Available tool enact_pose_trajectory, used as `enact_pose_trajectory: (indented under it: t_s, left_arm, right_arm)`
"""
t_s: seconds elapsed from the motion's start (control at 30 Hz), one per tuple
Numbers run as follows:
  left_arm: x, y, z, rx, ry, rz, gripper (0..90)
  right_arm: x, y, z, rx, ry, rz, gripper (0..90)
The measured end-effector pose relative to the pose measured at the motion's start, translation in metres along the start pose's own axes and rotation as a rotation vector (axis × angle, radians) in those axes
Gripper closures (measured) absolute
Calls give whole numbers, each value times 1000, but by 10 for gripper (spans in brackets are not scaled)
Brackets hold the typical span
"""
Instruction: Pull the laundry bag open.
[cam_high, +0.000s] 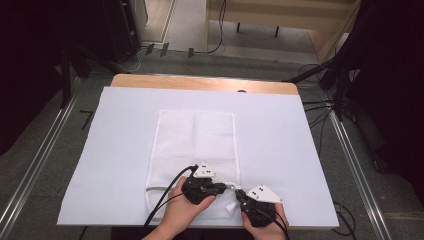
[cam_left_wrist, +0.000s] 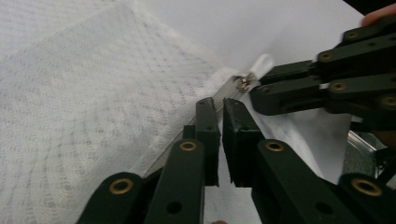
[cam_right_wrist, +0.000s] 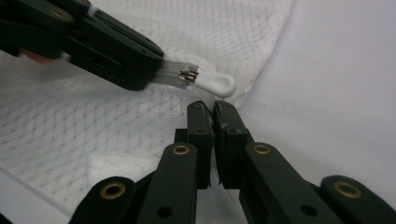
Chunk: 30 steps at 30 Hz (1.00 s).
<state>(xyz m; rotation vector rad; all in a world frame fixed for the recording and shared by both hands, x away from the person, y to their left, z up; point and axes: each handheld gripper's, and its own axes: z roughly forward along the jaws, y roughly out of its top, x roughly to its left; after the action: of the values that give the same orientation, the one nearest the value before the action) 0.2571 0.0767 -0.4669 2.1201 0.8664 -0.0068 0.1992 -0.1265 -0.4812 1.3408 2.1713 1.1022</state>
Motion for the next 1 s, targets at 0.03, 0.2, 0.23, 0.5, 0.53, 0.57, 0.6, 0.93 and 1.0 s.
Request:
enact_pose_trajectory:
  t_s: [0.03,0.2,0.23,0.5,0.53,0.57,0.6,0.93,1.0]
  left_arm:
    - [0,0,1,5,-4,-4,874]
    - [1,-1,-1,-10,-19,-14,850]
    - [1,-1,-1,-10,-19,-14,821]
    - [-3,-2,-13,-71,-60,13,747]
    - [-3,-2,-13,-71,-60,13,740]
    - [-5,0,-14,-77,-54,13,730]
    - [-5,0,-14,-77,-54,13,723]
    - [-10,11,-11,-100,-54,-47,644]
    - [-12,13,-9,-95,-51,-53,630]
  right_arm:
    - [0,0,-1,-12,6,-3,873]
    - [7,4,-9,-90,42,-59,874]
    - [7,5,-10,-98,40,-68,874]
    - [11,6,-8,-98,37,-99,873]
    - [12,6,-8,-98,28,-108,874]
    - [13,6,-7,-97,25,-115,874]
    - [13,6,-7,-97,25,-115,874]
    - [14,6,-6,-81,29,-117,875]
    - [14,6,-6,-79,28,-118,876]
